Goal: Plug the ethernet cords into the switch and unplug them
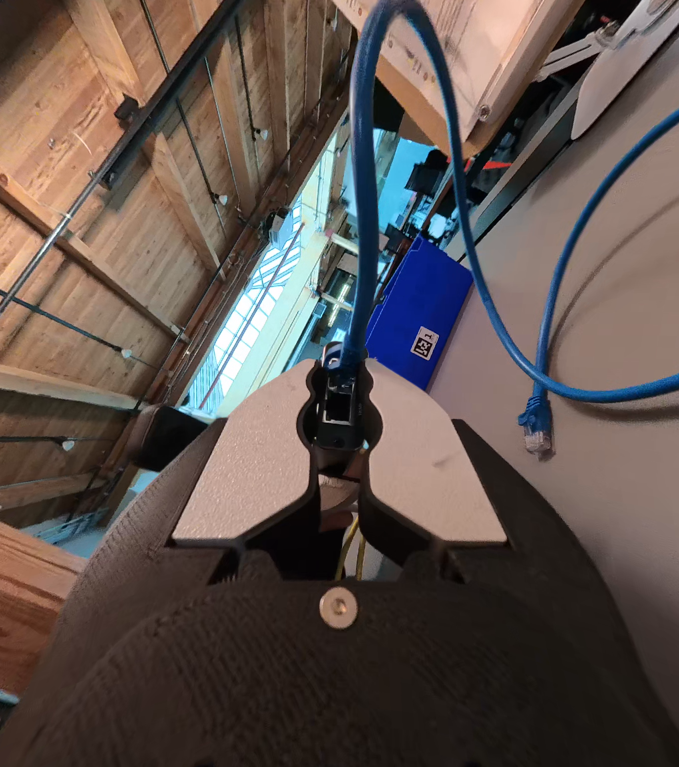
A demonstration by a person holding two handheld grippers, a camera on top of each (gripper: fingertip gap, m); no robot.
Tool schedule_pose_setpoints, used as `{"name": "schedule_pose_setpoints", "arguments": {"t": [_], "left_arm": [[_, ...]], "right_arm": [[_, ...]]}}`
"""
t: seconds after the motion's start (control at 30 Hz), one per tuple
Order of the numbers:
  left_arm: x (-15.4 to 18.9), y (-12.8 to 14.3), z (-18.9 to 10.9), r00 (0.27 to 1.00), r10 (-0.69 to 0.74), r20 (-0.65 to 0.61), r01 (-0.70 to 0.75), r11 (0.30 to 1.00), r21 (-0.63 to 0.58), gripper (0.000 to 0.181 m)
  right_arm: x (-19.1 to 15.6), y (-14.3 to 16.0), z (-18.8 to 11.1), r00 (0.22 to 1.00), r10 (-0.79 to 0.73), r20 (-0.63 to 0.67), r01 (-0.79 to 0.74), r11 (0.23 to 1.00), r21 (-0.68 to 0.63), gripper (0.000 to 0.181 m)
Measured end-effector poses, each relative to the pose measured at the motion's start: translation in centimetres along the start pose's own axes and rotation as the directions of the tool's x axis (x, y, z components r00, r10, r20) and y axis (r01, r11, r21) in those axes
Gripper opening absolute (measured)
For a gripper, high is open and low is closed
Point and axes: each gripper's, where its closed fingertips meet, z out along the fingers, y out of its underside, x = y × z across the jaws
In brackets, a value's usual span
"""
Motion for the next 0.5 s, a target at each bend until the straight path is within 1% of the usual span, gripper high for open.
{"name": "schedule_pose_setpoints", "arguments": {"t": [0.07, 0.2, 0.27, 0.5], "left_arm": [[-0.1, 0.0, 0.1, 1.000, 0.017, 0.024, -0.017, 1.000, -0.019, 0.062], [-0.1, -0.4, 0.3, 0.998, 0.024, 0.063, -0.022, 0.999, -0.035, 0.062], [-0.1, -0.6, 0.4, 0.997, 0.020, 0.077, -0.018, 0.999, -0.029, 0.062], [0.0, -1.3, 0.6, 0.996, -0.013, 0.087, 0.012, 1.000, 0.014, 0.062]], "right_arm": [[0.1, -0.2, -0.1, 1.000, -0.002, -0.021, 0.003, 0.999, 0.037, 0.015], [-0.1, -0.6, -0.2, 1.000, 0.017, -0.013, -0.016, 0.995, 0.097, 0.014], [-0.3, -0.8, -0.2, 0.999, 0.035, 0.000, -0.035, 0.993, 0.112, 0.014], [-0.7, -1.1, -0.5, 0.999, 0.031, 0.013, -0.033, 0.989, 0.144, 0.013]]}}
